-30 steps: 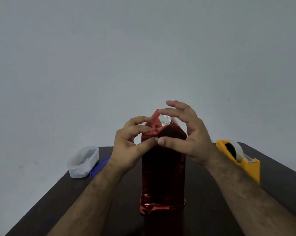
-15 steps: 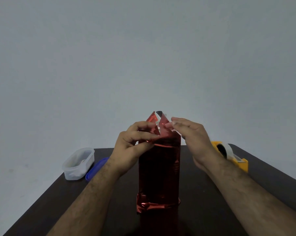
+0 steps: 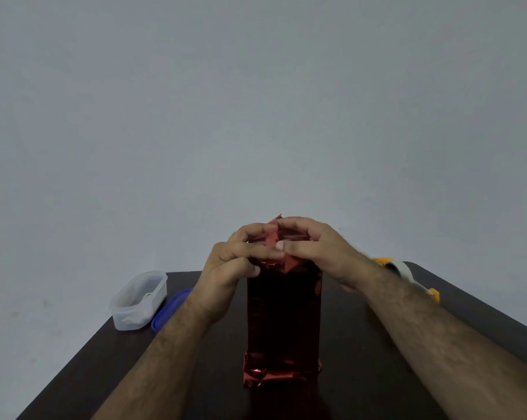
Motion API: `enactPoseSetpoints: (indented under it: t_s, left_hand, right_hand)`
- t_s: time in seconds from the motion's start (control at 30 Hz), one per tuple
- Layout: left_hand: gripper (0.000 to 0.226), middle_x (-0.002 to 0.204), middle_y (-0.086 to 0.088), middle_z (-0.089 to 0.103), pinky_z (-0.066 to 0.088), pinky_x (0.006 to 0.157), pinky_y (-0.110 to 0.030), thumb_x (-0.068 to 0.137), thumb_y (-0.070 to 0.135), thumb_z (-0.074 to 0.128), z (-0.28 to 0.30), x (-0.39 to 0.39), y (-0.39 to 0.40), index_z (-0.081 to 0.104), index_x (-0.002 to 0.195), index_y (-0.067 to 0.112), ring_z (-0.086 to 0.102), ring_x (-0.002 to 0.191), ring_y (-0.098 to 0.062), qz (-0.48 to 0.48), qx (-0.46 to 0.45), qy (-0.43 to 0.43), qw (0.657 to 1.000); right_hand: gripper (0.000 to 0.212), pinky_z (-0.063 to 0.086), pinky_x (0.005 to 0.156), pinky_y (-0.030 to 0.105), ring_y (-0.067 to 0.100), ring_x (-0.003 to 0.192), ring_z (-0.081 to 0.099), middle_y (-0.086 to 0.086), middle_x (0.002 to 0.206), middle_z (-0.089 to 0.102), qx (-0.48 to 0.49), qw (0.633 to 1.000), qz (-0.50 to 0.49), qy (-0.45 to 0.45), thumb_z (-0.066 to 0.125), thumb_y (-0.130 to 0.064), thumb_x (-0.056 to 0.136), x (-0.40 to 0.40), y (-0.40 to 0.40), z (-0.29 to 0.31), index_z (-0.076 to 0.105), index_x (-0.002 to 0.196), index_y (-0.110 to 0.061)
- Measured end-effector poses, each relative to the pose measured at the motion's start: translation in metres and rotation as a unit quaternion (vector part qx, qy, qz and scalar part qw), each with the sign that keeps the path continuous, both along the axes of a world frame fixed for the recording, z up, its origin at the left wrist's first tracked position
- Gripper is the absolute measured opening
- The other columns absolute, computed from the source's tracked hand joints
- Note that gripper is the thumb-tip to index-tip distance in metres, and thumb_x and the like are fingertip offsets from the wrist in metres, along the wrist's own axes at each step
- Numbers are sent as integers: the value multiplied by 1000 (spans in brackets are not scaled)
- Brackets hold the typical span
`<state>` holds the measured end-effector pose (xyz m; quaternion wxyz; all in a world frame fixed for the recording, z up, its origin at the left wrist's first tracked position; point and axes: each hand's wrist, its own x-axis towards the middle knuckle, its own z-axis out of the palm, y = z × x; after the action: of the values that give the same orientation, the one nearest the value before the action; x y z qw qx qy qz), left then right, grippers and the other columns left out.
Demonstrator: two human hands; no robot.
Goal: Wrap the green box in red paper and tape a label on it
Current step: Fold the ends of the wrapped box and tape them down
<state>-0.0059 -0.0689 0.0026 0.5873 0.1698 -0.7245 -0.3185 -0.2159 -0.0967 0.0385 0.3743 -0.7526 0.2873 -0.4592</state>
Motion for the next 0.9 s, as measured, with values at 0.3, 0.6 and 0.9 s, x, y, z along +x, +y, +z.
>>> enactPoseSetpoints:
  t_s: [0.3,0.6,0.9]
  left_hand:
    - [46,137,-2,71,30,124,-57,68,23,56,4,7,1,84,104,14,41,150,-24,66,-49,-113,990]
    - [38,141,-12,68,24,124,-56,75,19,51,5,11,1,86,87,16,39,152,-29,-2,-45,-73,996]
    - [43,123,8,77,55,99,-31,88,25,81,20,-16,16,72,130,24,71,119,-10,140,98,-16,985]
  right_hand:
    - [40,39,119,34,-1,143,44,-15,145,57,-25,999,10,46,77,-43,83,-9,-11,0,75,124,-40]
    - [50,41,120,45,12,139,54,1,142,65,11,994,45,100,82,-49,81,-13,-13,1,74,128,-38]
    - [48,54,104,37,14,113,71,-4,117,76,21,998,44,45,89,-26,81,-11,-8,-7,75,127,-25]
